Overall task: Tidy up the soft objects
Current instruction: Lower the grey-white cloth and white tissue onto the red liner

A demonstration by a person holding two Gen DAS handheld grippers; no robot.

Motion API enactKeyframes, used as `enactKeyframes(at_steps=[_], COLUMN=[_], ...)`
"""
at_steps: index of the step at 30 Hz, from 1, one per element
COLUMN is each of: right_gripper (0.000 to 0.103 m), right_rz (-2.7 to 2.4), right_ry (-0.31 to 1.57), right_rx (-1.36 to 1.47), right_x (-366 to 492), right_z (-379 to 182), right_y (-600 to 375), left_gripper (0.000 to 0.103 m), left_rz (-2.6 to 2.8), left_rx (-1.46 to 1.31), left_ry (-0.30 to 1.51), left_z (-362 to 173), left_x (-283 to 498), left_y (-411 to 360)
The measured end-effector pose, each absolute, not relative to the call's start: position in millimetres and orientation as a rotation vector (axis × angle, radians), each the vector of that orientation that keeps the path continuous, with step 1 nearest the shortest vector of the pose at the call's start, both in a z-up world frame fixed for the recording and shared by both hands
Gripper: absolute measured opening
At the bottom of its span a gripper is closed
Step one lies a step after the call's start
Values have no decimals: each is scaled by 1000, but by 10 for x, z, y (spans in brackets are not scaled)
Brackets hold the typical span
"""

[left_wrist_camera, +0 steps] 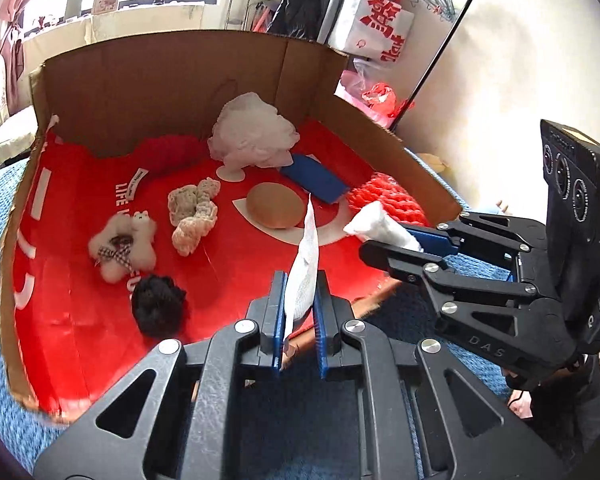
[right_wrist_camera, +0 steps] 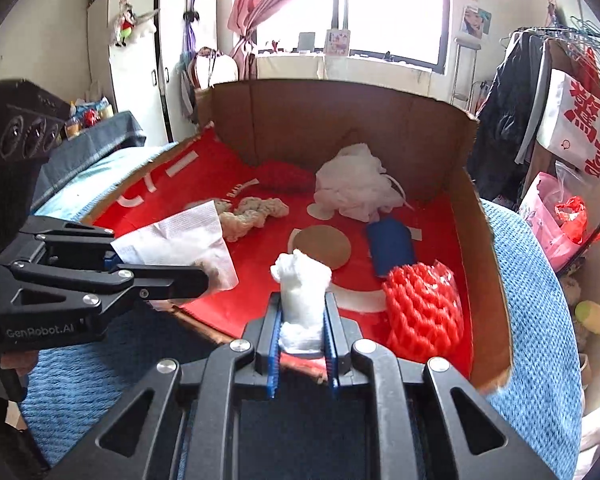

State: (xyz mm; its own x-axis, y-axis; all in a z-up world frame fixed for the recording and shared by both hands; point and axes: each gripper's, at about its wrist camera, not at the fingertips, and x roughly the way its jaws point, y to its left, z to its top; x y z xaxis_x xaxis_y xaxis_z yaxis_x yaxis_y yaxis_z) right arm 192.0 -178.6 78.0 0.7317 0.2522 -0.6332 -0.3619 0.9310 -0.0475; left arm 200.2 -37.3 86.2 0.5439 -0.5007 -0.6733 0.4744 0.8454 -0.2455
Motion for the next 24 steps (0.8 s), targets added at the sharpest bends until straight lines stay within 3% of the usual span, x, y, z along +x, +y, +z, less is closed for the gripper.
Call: enactKeyframes(at_steps=[24], right_gripper=[28], right_rz=[354], right_ry=[854], right_rx=[-219], right_x=[2408], right_z=[499], right_y=[-1743], left_gripper=[12], left_rz=[-561], left_rx=[11], left_ry=[927], left_z=[508], left_x=[2517], left_y=[-559])
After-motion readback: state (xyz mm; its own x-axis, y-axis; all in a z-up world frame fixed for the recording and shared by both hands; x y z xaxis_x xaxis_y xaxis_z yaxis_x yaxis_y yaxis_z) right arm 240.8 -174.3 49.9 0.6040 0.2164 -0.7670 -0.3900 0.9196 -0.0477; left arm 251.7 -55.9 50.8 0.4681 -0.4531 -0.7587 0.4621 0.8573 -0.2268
